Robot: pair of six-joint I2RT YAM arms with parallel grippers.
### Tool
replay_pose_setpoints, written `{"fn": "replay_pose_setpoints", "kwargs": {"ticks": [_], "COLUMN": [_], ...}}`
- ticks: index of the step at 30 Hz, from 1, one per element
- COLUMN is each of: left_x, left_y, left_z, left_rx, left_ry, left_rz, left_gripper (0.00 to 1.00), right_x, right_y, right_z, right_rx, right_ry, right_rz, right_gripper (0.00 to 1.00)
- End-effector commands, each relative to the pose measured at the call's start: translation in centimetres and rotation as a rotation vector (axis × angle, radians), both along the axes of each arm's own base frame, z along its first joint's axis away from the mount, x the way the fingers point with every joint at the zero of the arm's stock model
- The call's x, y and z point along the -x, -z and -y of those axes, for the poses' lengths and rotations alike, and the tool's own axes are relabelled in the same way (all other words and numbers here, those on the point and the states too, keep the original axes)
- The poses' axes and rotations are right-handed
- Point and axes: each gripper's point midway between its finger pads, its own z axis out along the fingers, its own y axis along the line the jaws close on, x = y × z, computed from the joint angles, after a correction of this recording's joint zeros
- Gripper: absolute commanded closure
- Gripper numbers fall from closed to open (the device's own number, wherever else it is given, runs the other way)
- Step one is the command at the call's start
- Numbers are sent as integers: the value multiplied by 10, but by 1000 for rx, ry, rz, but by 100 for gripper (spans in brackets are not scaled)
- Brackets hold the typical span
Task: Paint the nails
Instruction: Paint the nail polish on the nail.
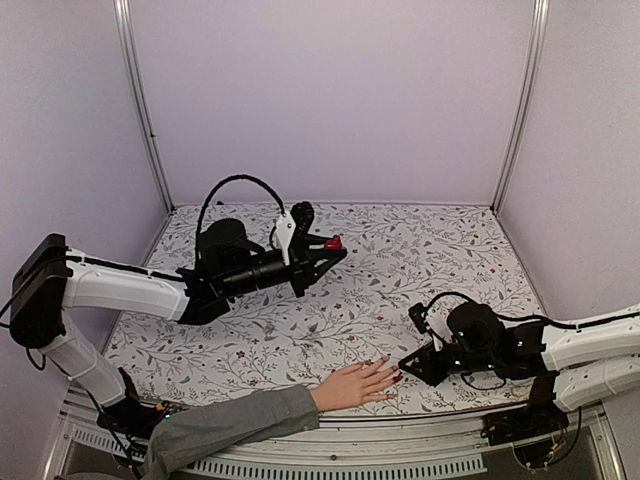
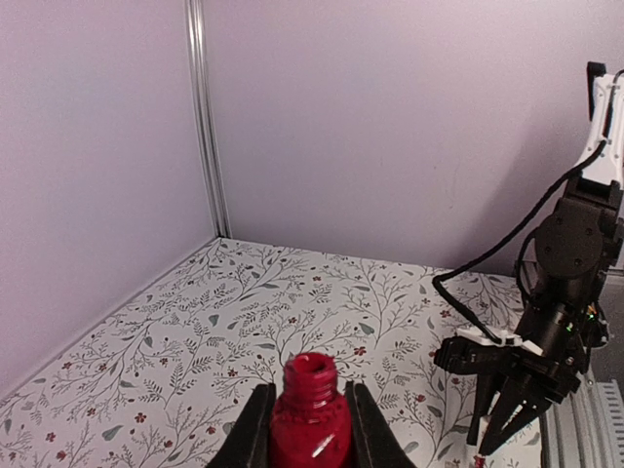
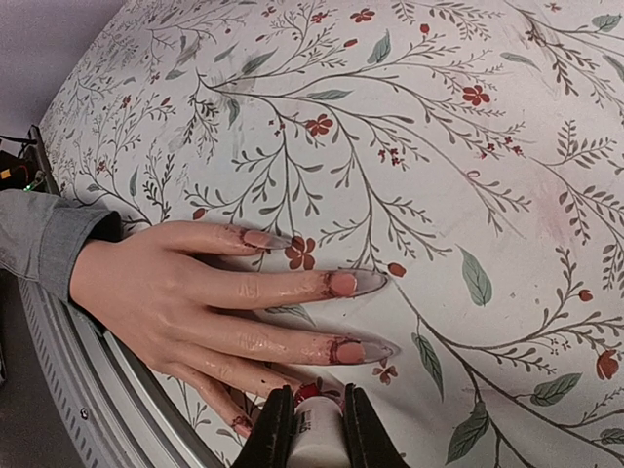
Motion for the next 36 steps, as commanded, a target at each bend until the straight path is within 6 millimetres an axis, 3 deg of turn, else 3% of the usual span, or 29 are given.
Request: {"fn": "replay_pose_setpoints", "kwargs": {"ticks": [1,36], "left_x": [-6,-6], "left_y": [-9,-8], "left_z": [-6,-7], "left_rx": [33,33], "left_ry": [-21,-23], "left_rz": [20,20], "left_gripper": [100,100], "right_x": [-3,-9], "right_y": [-12,-3], "right_z": [-6,6], "right_rx": [-12,58], "right_ry": [-5,61], "right_rz": [22,14], "right_gripper": [100,100]}}
